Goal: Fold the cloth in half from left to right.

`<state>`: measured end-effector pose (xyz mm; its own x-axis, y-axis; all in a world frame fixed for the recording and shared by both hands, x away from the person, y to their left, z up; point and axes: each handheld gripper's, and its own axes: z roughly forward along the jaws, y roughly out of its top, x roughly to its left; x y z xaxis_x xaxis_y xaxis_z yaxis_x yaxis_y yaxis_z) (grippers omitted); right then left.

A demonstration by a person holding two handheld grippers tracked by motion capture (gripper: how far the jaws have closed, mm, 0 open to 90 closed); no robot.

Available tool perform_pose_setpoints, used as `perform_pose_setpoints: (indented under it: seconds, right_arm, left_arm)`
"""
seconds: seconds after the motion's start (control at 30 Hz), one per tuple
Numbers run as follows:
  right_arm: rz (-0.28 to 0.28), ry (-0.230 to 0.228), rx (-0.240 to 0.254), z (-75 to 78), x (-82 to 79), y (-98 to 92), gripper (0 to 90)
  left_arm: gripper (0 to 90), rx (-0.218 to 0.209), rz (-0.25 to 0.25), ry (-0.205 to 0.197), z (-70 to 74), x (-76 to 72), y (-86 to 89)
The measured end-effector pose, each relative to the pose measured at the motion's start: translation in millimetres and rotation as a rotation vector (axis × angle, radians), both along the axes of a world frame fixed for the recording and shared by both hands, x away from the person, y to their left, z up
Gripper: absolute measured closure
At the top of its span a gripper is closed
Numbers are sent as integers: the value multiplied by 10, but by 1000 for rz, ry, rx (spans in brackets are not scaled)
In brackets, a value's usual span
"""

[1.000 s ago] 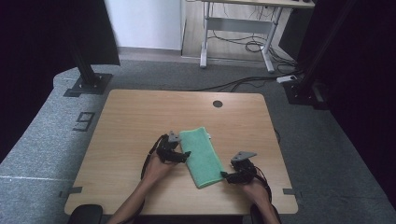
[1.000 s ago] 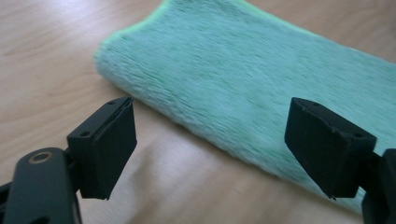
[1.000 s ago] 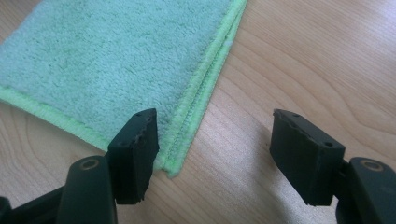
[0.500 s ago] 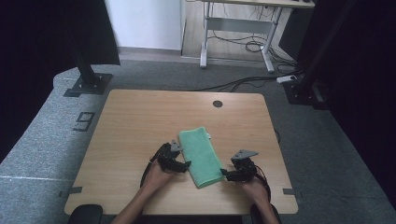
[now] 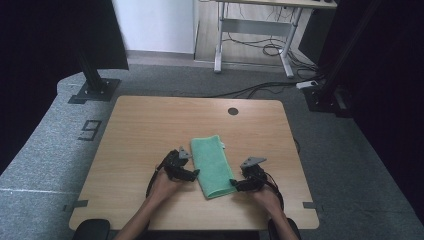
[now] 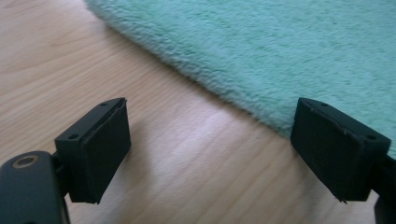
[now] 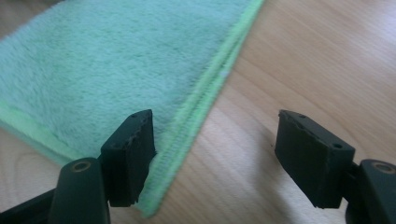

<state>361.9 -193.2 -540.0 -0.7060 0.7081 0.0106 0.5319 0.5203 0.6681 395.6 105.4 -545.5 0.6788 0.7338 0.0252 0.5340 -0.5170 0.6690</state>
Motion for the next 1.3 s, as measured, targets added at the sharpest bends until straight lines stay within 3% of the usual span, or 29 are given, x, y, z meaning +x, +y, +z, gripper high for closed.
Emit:
perform_pose_setpoints:
  seconds: [0.27,0.37,0.53,0.57,0.77,0.9,1.0,1.3]
  right_arm:
    - [20,0,5,-19,-39,107,285]
    - [28,-3,2,-18,-54,175,288]
    - [43,-13,-5,-16,-63,309,288]
    - [49,-14,-7,-15,-57,365,288]
    - [63,-13,-2,-19,-29,484,285]
    - [71,-11,3,-24,-4,559,284]
    - [72,-8,8,-26,12,592,282]
    - [80,-11,10,-29,42,680,281]
  left_arm:
    - [150,34,48,-22,36,29,151]
    - [149,-16,41,-9,57,5,202]
    - [146,-48,24,-2,116,-39,259]
    - [146,-75,10,5,139,-60,277]
    - [144,-100,-24,25,145,-127,289]
    - [144,-74,-36,41,85,-163,299]
    - [144,-20,-31,39,30,-173,311]
    - [145,-24,-14,49,22,-176,417]
